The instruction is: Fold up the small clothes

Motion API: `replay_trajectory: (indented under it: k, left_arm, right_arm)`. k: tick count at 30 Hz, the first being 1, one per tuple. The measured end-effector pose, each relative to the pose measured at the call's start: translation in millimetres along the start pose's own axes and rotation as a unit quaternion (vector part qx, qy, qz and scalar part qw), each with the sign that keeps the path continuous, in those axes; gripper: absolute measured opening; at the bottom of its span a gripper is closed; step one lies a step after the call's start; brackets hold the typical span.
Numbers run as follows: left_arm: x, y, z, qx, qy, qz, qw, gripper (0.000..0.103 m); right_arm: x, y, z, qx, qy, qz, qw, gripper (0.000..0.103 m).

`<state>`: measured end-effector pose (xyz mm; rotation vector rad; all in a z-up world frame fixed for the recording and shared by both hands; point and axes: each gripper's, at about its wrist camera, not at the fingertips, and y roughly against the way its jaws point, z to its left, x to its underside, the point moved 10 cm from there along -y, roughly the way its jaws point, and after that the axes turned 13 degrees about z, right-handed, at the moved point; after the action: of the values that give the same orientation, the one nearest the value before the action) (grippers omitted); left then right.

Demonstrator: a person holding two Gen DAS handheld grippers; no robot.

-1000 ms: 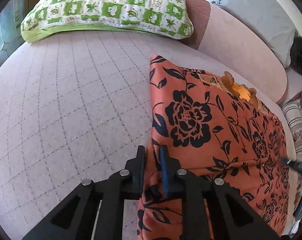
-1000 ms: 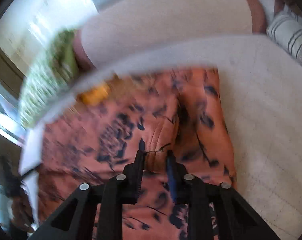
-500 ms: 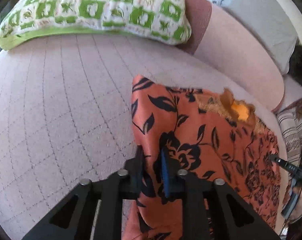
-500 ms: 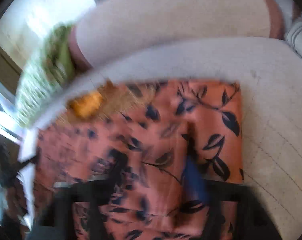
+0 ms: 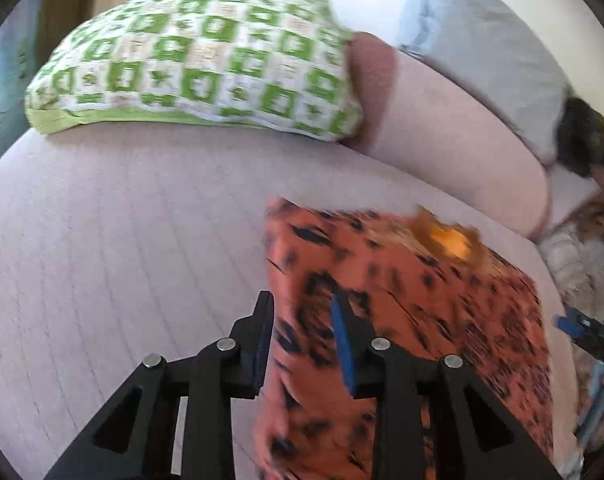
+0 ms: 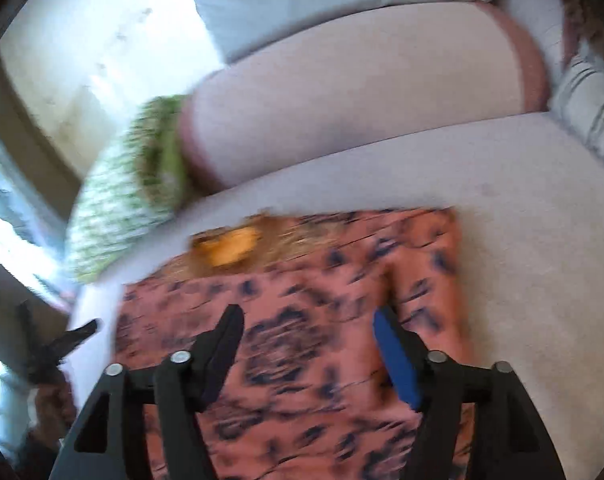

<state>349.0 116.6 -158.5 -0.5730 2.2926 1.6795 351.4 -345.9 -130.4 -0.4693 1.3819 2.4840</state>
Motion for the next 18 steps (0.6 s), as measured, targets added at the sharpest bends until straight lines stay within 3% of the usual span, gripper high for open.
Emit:
replay_trajectory:
  k: [2,3,4,5,7,9,12,15,18]
  left_arm:
    - [14,-15,-8,0.003,-0.004,0.025,0.9997,0.048]
    - [27,-36,1,-0.031,0.001,0.065,0.9974,0.05]
    - [36,-48,9,-0.058,0.004,0.091,0.9941,0.046]
    - [36,-44,8,-0.061,0.002,0.075,0.9953,0.046]
    - [35,-22,3,-0.09,0.008,0.06,0.994,0.048]
    - [39,5,-14,-0.064,-0.004,0.039,0.9972,0.056]
    - [65,46,-32,-0.054,-0.035,0.021,0.9977,0.06]
    - [113,89,-29,-0.045,-0.029,0.011,0.9985,0.074]
    - [165,116,-16,-0.025,0.002,0.021,0.9995,0.075]
  right_arm:
    - [15,-33,-17,-0.018,-0.019,0.049,0.998,0.079]
    - [25,-53,-39,-0.01,-0.063,0.079,0.995,0.069]
    - [26,-46,-47,-0.019,-0.088,0.055,0.994,0.064]
    - [26,-31,-47,-0.027,-0.114,0.036,0.993,0.063]
    - [30,-10,-33,-0.015,-0.102,0.027,0.994,0.074]
    - [40,17,-10,-0.012,-0.062,0.006,0.998,0.074]
    - [73,49,2,-0.01,-0.051,-0.008,0.999,0.076]
    - [127,77,-15,0.013,-0.041,0.036,0.998,0.077]
    - [186,98,-40,0.06,-0.034,0.085,0.994,0.077]
